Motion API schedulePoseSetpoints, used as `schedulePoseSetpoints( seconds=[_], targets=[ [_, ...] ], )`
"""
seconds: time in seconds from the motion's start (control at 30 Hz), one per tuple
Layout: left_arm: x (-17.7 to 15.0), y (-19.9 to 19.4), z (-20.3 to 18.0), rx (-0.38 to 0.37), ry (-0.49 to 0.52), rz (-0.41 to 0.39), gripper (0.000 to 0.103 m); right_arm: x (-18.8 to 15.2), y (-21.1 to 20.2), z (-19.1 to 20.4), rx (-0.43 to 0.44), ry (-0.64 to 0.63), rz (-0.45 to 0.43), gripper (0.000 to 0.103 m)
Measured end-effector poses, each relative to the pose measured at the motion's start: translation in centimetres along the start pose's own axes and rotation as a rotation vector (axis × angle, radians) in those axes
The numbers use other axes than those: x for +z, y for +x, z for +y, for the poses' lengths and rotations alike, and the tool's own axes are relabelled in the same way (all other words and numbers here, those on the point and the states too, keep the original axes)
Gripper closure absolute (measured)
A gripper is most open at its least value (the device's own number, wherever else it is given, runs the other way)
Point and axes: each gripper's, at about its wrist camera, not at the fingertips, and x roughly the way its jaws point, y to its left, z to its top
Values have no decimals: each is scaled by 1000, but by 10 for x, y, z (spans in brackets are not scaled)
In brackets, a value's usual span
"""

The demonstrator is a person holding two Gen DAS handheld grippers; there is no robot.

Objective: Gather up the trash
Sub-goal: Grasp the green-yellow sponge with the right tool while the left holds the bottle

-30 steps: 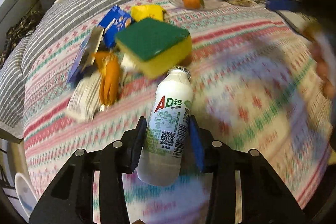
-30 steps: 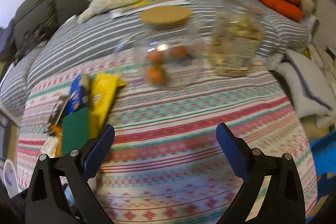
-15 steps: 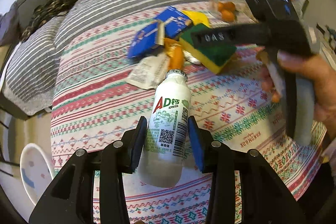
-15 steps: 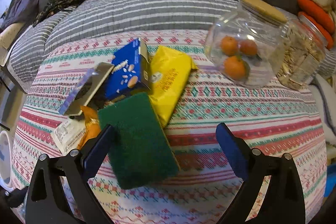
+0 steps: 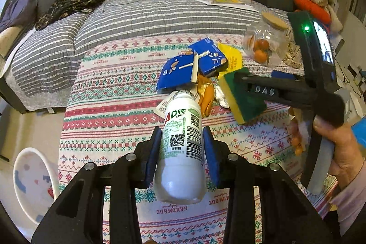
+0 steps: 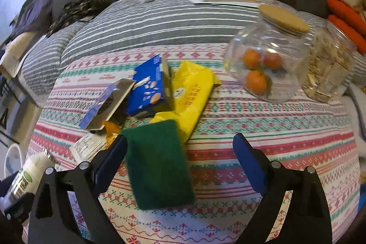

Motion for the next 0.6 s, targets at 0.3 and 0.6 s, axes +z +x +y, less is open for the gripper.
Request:
schedulePoseSetpoints(
  seconds=[0.3, 0.6],
  targets=[
    [1, 3, 6, 8, -17, 4, 68, -9, 29, 11, -29, -58, 97, 45],
    [9, -7, 3, 31, -44, -72, 68, 5, -19, -1, 10, 33, -61, 47]
  ],
)
